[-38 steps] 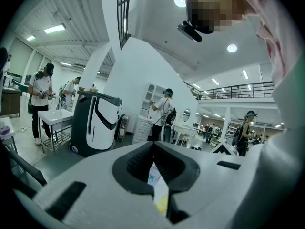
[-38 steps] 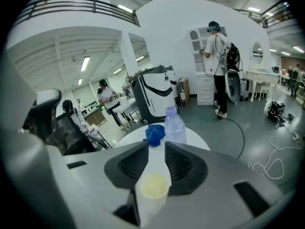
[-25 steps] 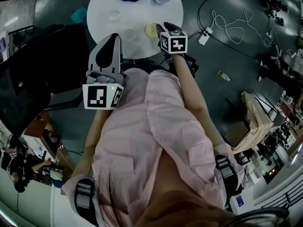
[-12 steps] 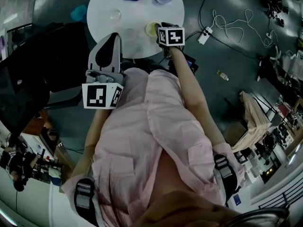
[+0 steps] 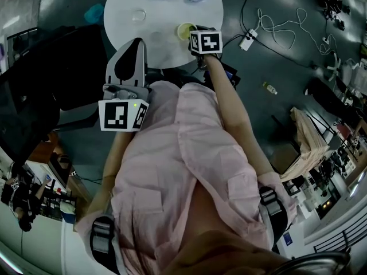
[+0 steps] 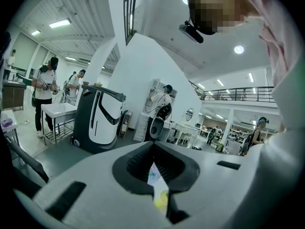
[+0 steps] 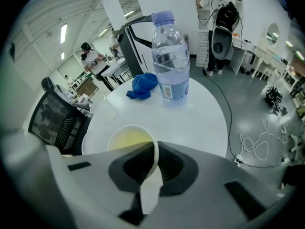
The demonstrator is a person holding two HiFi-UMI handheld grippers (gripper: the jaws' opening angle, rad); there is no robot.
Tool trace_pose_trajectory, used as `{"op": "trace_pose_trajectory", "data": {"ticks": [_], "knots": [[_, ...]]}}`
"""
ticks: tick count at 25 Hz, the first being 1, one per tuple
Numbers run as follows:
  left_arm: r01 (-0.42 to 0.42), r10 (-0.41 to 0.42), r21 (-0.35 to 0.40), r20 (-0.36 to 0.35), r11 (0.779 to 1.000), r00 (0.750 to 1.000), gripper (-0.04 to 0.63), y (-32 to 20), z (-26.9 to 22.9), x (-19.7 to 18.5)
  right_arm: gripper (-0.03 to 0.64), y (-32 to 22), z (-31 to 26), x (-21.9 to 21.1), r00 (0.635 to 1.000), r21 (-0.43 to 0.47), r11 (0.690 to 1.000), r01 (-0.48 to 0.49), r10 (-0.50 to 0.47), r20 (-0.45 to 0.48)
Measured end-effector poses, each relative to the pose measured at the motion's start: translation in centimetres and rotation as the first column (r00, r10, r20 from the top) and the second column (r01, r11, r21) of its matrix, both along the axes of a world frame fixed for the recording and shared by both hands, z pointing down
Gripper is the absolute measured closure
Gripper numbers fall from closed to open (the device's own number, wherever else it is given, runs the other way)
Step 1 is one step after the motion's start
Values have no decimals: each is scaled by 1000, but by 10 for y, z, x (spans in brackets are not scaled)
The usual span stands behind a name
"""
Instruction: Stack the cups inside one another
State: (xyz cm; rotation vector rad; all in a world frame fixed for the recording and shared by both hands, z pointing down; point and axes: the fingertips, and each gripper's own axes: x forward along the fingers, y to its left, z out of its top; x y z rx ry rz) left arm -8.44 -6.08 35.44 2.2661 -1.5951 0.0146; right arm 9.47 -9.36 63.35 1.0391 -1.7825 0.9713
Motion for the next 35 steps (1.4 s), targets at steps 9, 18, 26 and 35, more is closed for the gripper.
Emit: {"op": "trace_pose_trajectory", "data": {"ticks": [9,18,26,35], "knots": [[-6,6,6,3,1000,1000,580,3,0,1,581,-24,-38,-10,994,170,985,-38,20,104],[0,0,24,10,1000,1000,578,6,-6,-3,581,-39,-93,0,981,305,943,-130,78,176],[-17,16,58,13,998,1000,578,11,-15,-10,581,-41,-154,-1,956,431,874,-226,114,271],[-42,39,102,25,994,999,580,18,-24,-24,581,-32,-237,-7,919,590,738,-327,104,380]]}}
